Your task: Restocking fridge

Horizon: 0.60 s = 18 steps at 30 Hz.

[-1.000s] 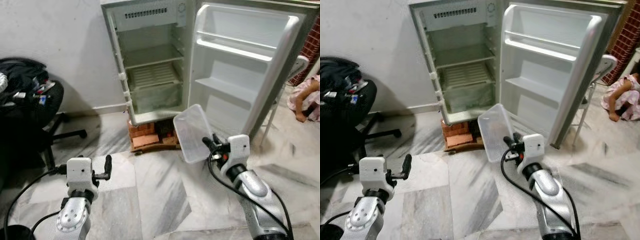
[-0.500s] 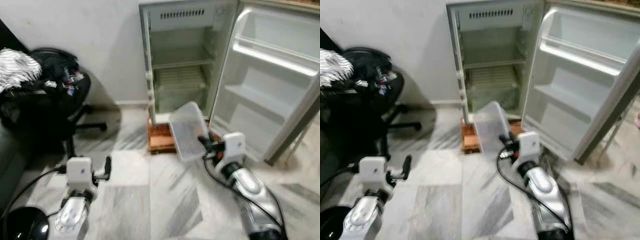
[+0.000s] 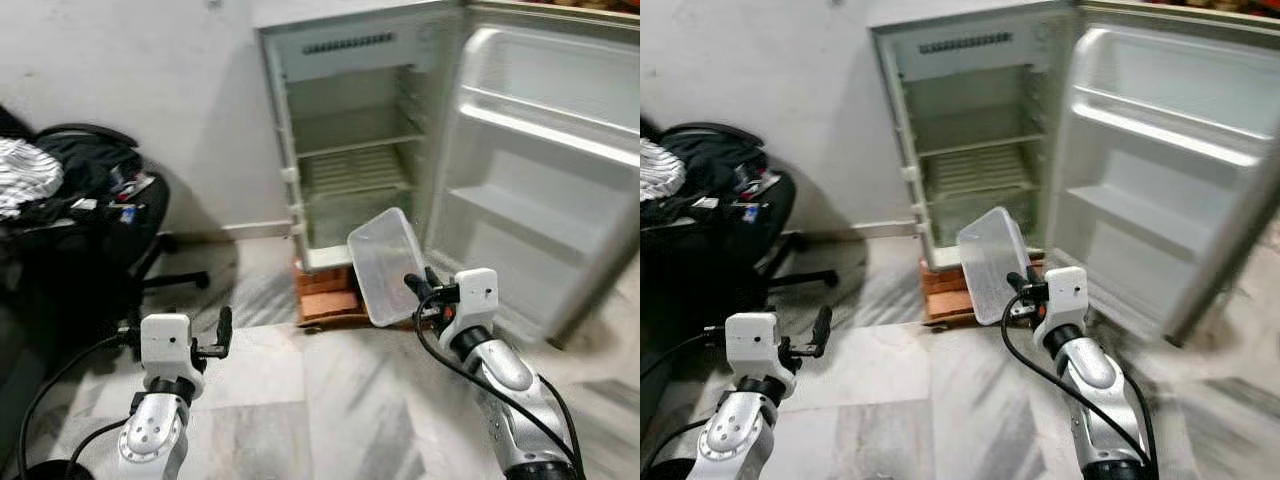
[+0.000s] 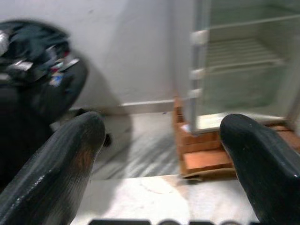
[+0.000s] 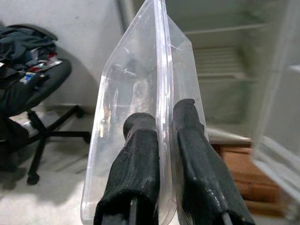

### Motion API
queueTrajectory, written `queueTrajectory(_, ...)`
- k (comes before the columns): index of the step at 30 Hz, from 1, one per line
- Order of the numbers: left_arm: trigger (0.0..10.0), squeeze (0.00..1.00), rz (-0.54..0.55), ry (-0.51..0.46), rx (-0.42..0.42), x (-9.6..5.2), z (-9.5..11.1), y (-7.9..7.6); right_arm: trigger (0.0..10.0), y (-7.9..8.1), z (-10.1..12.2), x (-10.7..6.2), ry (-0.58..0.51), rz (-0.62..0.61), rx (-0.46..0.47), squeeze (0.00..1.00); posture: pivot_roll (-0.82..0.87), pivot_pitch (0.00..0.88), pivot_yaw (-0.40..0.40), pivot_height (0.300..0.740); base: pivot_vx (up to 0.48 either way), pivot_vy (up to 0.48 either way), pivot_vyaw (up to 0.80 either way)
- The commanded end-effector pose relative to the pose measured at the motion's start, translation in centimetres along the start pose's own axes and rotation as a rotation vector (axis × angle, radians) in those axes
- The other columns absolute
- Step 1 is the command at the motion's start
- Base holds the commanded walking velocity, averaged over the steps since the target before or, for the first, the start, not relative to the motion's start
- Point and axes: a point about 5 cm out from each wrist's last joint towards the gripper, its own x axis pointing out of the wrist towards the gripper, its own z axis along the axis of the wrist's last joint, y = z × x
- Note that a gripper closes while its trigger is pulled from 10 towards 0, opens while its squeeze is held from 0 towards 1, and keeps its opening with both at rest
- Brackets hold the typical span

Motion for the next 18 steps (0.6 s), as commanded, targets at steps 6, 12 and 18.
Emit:
queueTrajectory(6,10.0,0.00,-0.001,0.002,-0.007,0.03,-0.08,-0.10,10.0,0.91,0.42,0.30,-0.024,0.027,-0.008,0.00,-0.05,0.079,0.059,0.740,0.322,0.356,0.00)
queueTrajectory(12,10.0,0.00,-0.012,0.000,0.010,0.15,-0.12,-0.24,10.0,0.76,0.91,0.61,-0.044,0.016,-0.024,0.00,-0.05,0.078,0.059,0.740,0.391,0.176,0.00)
queueTrajectory(18,10.0,0.00,-0.024,0.006,0.025,0.26,-0.15,-0.54,10.0,0.54,1.13,0.68,-0.056,-0.005,-0.033,0.00,-0.05,0.079,0.059,0.740,0.480,0.000,0.00)
